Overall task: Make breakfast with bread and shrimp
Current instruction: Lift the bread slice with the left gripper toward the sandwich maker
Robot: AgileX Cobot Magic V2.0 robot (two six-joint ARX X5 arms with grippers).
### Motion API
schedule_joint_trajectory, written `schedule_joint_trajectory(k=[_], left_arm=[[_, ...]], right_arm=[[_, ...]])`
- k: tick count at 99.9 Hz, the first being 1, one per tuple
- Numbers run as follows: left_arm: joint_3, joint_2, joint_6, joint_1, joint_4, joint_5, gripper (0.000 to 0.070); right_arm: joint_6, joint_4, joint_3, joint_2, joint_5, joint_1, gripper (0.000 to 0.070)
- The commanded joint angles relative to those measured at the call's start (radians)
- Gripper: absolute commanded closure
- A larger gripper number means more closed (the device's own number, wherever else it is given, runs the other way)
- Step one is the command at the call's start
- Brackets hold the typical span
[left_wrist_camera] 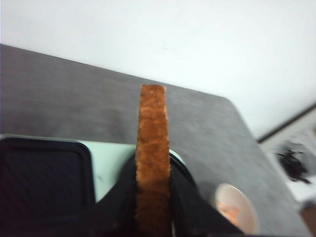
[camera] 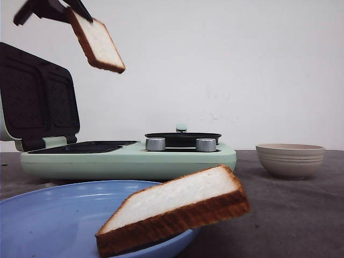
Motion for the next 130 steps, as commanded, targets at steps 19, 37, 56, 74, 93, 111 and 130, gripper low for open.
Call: schedule_joint_trajectory(k=[19,37,56,74,93,111,130], left_arm=[[0.222,0.184,0.129,-0.012,-0.037,-0.146,0.0697],[0.300,0.278,0.241,-0.032,-0.091,-0.275,0.0697],[0.305,0.338,0.372,-0.074,-0.113,-0.396,0.0697],[0.312,0.400,0.479,-0.126,-0.105,-0.489,0.0697],[0.315,0.455,0.554,-0.176,-0.061,-0.589,0.0697],[0.317,0.500,0.693,-0.221,-0.028,-0.745,0.0697],[0.317,0.538,0.726,-0.246,-0.002,-0.775,0.0697]], right_arm=[[-0.013,0.006,0.013,0.003,0.000,0.000,0.0292],[-0.016,0.005,0.013,0.003,0.000,0.000,0.0292],[-0.036,-0.010,0.013,0.003,0.007,0.000,0.0292],[-0.055,-0.040,0.013,0.003,0.034,0.000,0.0292],[-0.061,-0.043,0.013,0.003,0.034,0.000,0.0293],[-0.062,-0.049,0.013,0.003,0.034,0.000,0.0292],[-0.070,-0.062,0.012,0.003,0.052,0.000,0.0293]])
